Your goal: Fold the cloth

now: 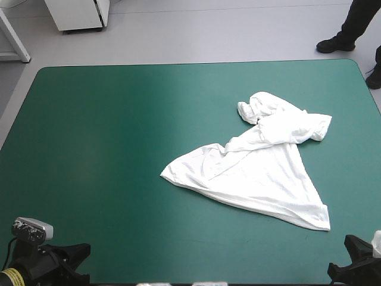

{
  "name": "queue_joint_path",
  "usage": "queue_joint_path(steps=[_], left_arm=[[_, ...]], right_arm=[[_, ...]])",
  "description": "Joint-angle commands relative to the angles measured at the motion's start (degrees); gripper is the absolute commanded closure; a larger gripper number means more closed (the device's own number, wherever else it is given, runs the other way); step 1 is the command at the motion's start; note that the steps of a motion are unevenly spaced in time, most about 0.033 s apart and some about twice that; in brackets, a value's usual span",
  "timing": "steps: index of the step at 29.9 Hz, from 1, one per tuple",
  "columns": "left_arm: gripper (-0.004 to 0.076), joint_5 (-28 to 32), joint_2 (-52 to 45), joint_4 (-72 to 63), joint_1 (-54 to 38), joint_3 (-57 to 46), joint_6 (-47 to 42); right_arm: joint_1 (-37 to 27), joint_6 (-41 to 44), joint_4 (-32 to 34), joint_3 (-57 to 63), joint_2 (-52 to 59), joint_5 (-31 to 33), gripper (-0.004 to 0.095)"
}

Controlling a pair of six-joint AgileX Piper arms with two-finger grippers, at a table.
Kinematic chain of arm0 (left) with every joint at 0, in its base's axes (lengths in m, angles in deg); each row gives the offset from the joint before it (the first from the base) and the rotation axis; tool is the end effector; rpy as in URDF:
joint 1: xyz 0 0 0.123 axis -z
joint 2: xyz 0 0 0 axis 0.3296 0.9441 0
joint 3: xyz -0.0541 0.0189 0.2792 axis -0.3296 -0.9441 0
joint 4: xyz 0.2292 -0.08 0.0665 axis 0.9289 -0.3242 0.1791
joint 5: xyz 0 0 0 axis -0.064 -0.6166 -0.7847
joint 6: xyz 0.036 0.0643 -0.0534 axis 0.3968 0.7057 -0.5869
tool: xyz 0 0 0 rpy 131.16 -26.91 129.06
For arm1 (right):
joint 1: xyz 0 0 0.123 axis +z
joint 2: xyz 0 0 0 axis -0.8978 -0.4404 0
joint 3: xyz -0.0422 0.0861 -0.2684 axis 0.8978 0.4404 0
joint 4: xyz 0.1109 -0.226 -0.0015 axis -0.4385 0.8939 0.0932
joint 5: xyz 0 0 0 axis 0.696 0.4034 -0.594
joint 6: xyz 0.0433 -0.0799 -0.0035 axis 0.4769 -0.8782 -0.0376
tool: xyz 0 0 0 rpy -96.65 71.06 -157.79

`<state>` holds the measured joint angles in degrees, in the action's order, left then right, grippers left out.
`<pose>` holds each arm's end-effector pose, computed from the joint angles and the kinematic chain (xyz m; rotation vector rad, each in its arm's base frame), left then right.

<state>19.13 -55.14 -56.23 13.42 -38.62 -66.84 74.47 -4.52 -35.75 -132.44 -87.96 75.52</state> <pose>0.0137 -0.0146 0.3074 0.2931 2.3433 -0.5219 -0.0138 -0.0039 0.3358 0.0507 2.1441 0.2243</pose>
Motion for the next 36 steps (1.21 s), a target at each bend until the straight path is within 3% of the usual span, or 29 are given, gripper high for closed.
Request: queue_joint_path(steps=[1, 12, 19, 24, 27, 31, 34, 36], left_arm=[[0.0734, 3.3, 0.8, -0.6, 0.3, 1.3, -0.1], [0.0734, 3.3, 4.2, 3.3, 0.3, 7.3, 0.0], [0.0734, 3.3, 19.0, 7.6, 0.3, 22.3, 7.7], [0.0729, 2.5, 33.1, 8.1, 0.3, 35.2, 8.3], [0.0654, 0.5, 42.7, 8.1, 0.3, 42.9, 14.4], [0.0411, -3.7, 54.7, 8.1, 0.3, 53.2, 16.7], [0.0271, -4.9, 61.8, 8.1, 0.3, 59.1, 16.7], [0.0255, -4.9, 65.8, 8.2, 0.3, 60.9, 16.7]], right_arm=[[0.0, -0.1, 0.1, -1.3, -1.0, -0.1, 0.0925], [0.0, 0.4, 1.1, -4.4, -4.3, -0.1, 0.0925], [0.0, -0.8, 8.1, -17.2, -16.0, -0.1, 0.0925], [0.0, 0.5, 9.7, -26.7, -23.6, -0.1, 0.0925], [0.0, 2.7, 10.6, -30.0, -28.3, -0.1, 0.0925], [0.0, 2.8, 10.7, -31.8, -32.7, -0.1, 0.0925], [0.0, 2.8, 10.6, -31.6, -34.6, -0.1, 0.0925], [0.0, 2.8, 11.0, -31.6, -35.5, -0.1, 0.0925]])
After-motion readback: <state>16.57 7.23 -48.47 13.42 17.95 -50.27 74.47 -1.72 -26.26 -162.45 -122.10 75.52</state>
